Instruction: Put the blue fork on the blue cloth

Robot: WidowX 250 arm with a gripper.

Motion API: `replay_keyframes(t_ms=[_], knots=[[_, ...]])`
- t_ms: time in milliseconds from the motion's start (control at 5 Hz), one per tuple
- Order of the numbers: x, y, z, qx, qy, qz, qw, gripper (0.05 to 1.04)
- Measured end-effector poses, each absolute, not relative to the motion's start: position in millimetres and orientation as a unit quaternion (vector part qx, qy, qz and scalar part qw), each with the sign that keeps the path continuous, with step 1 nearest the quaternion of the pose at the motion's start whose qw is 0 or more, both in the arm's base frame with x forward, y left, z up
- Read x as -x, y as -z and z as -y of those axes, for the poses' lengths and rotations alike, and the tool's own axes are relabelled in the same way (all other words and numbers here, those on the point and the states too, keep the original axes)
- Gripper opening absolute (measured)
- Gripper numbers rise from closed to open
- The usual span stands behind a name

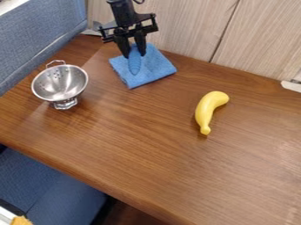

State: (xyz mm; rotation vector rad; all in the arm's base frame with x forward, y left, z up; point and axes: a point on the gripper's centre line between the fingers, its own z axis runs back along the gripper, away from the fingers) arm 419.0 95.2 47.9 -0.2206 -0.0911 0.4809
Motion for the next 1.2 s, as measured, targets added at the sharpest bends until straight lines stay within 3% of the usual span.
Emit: replay_keyframes(t_ms=[1000, 1200], knots=[[-407.4, -3.8, -80.4, 0.076, -0.203, 0.008, 0.976, 0.370], [-406.5, -2.5, -79.6, 0.070, -0.204, 0.006, 0.976, 0.433]])
